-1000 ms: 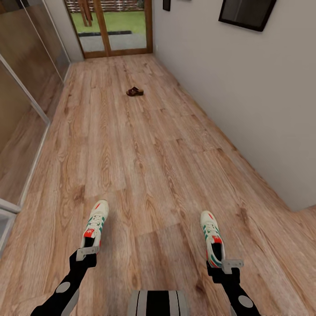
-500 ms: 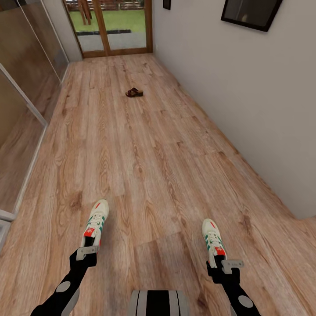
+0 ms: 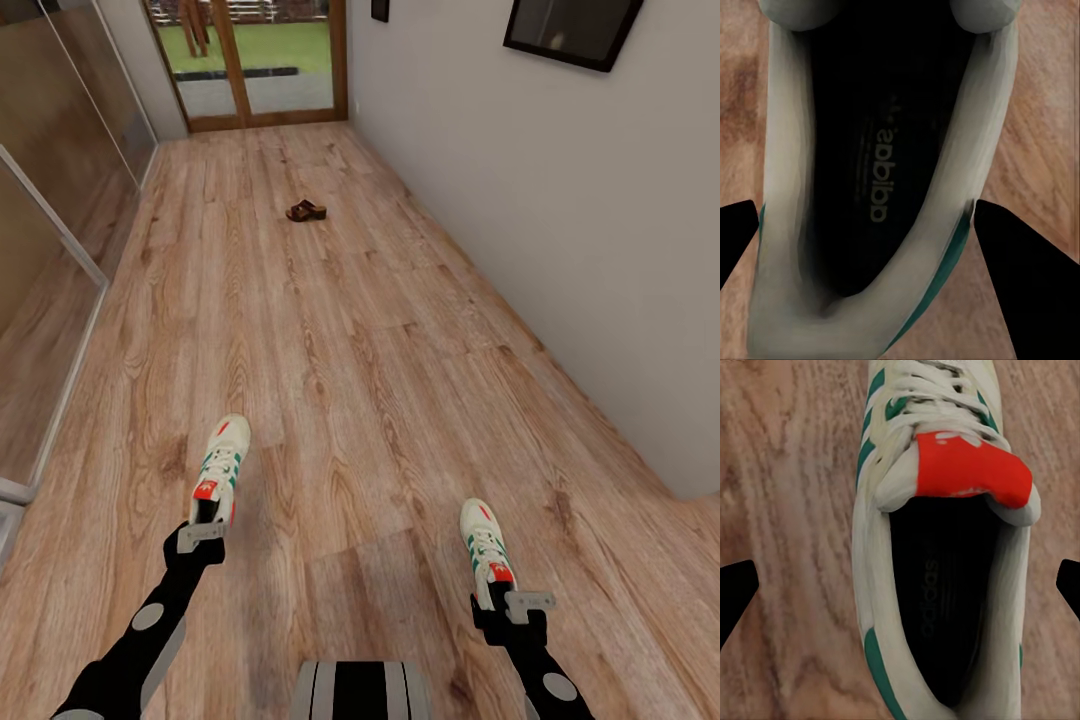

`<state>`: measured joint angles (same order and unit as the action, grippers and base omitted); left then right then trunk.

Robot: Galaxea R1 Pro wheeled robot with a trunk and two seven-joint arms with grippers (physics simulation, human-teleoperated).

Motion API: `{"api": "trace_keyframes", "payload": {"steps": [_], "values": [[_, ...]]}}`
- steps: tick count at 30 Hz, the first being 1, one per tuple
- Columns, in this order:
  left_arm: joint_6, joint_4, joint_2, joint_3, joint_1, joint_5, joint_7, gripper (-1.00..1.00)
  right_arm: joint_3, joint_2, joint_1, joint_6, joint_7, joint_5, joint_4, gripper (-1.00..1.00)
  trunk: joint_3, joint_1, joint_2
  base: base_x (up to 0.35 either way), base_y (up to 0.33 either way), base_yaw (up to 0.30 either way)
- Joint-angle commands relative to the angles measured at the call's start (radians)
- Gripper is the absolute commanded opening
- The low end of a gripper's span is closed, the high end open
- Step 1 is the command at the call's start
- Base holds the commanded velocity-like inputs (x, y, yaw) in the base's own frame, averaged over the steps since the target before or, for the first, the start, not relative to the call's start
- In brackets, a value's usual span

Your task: Pick up the two gym shoes and the two sandals from the corridor floor and place them onto the hallstand (shoe rack) in the corridor, making sure they are on the rack and not on the floor. Arrange them so the two gym shoes are next to each other and the two sandals are next to each other.

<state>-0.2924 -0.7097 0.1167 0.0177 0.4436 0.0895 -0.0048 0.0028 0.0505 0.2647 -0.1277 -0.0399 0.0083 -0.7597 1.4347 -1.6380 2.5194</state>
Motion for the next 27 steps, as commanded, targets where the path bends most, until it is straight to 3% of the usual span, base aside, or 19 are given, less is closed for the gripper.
{"api": "trace_keyframes", "payload": {"steps": [1,11,23,27], "values": [[-0.001,-0.005,0.0,-0.001,-0.001,0.009,0.0,-1.0,0.001,0.0,0.0,-0.003,-0.003,0.001,0.0,1.0,0.001,0.0,0.0,0.0,0.0,0.0],[-0.006,-0.023,-0.002,0.002,-0.051,0.011,-0.006,-1.0,0.0,0.001,0.0,-0.003,-0.003,0.001,0.001,1.0,0.001,0.0,0.0,0.0,0.0,-0.053],[-0.007,-0.026,-0.002,0.002,-0.057,0.011,-0.019,-1.0,0.002,0.0,0.001,-0.004,-0.004,0.001,0.0,1.0,0.003,0.0,0.0,0.0,0.0,-0.077],[-0.007,-0.026,-0.002,0.002,-0.057,0.011,-0.038,-1.0,0.001,0.0,0.0,-0.004,-0.003,0.001,0.0,1.0,0.019,-0.002,0.001,0.0,0.0,-0.001]]}}
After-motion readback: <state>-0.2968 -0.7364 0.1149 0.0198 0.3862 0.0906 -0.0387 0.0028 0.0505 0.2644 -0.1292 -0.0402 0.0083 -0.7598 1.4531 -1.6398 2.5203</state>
